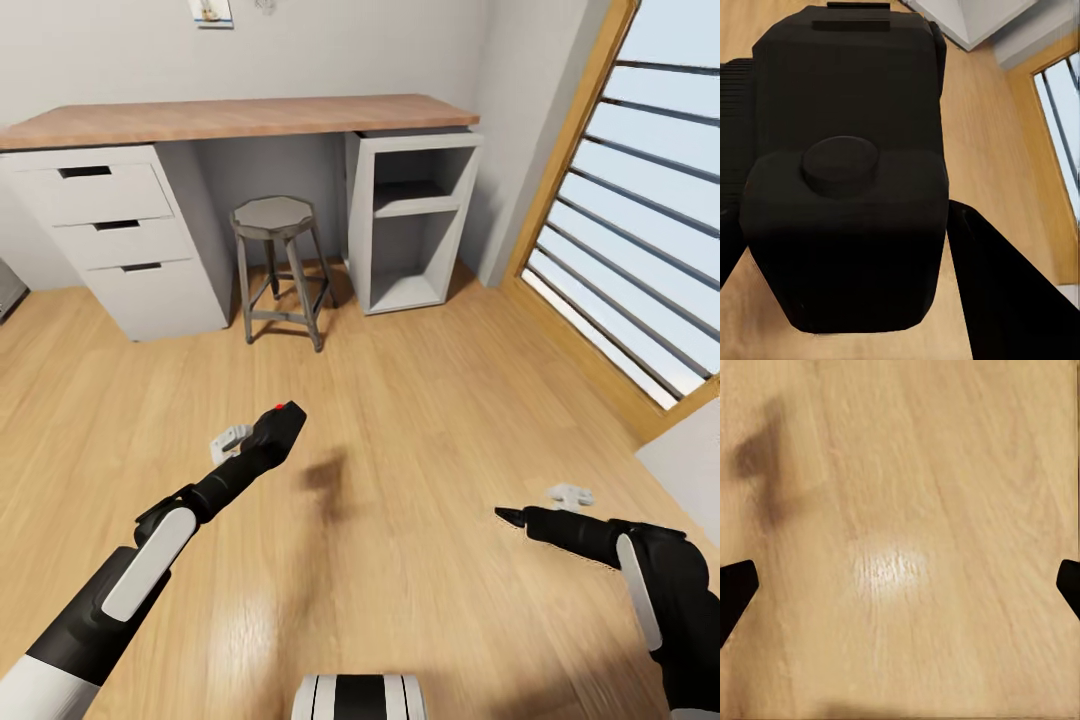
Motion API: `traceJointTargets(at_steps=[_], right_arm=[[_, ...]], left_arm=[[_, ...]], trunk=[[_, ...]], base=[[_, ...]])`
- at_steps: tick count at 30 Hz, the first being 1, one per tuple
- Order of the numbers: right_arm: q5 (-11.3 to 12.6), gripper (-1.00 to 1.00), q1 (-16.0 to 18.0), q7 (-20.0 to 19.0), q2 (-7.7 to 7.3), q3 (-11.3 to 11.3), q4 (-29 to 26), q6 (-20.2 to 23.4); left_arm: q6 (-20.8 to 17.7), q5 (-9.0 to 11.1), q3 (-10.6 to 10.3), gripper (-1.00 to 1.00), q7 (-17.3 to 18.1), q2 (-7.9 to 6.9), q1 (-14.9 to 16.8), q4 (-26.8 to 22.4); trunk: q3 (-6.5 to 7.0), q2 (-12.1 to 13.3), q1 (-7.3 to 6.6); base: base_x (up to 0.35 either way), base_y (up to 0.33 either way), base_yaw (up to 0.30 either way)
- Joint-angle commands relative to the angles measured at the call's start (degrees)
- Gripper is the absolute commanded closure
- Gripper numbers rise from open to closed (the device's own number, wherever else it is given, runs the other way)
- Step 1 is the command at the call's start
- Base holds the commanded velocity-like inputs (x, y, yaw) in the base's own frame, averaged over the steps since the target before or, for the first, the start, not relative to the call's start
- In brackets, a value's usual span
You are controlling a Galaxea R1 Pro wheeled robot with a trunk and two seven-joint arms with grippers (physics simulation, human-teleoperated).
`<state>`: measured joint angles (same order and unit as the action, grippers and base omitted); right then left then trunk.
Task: Attach the digital camera to the camera tripod in the bedroom.
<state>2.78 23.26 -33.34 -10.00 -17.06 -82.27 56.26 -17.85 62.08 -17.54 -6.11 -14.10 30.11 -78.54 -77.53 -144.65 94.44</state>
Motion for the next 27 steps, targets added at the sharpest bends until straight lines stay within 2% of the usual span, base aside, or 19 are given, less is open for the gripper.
traceJointTargets(at_steps=[1,3,5,8,9,13,27], right_arm=[[0.32,-1.00,0.03,-1.30,-0.53,-1.19,-0.20,1.43],[0.35,-1.00,0.03,-2.91,-1.17,-2.50,-0.32,2.52],[0.37,-1.00,0.03,-6.93,-2.23,-5.55,-0.44,3.74],[0.33,-1.00,0.03,-10.74,-3.08,-8.56,-0.49,3.74],[0.31,-1.00,0.03,-13.65,-4.35,-11.62,-0.51,3.74],[0.30,-1.00,0.03,-14.92,-5.16,-13.27,-0.52,3.74],[0.31,-1.00,0.03,-15.35,-5.38,-13.57,-0.62,3.74]], left_arm=[[-0.08,0.49,-0.12,1.00,-0.48,-0.05,0.03,-0.11],[-0.08,0.49,-0.12,1.00,-0.48,-0.05,0.03,-0.11],[-0.08,0.51,-0.12,1.00,-0.48,-0.05,0.03,-0.08],[-0.08,0.56,-0.12,1.00,-0.48,-0.05,0.03,-0.02],[-0.08,0.58,-0.12,1.00,-0.48,-0.05,0.03,-0.03],[-0.08,0.59,-0.12,1.00,-0.48,-0.05,0.03,-0.03],[-0.08,0.54,-0.21,1.00,-0.48,-0.05,0.03,-0.12]], trunk=[[0.19,0.00,-0.03],[0.63,0.03,-0.08],[1.07,0.05,-0.14],[1.74,0.09,-0.21],[1.96,0.11,-0.24],[2.84,0.16,-0.34],[5.95,0.35,-0.70]], base=[[0.000,0.000,0.000],[0.000,0.000,0.000],[0.000,0.000,0.000],[0.000,0.000,0.000],[0.000,0.000,0.000],[0.000,0.000,0.000],[0.000,0.000,0.000]])
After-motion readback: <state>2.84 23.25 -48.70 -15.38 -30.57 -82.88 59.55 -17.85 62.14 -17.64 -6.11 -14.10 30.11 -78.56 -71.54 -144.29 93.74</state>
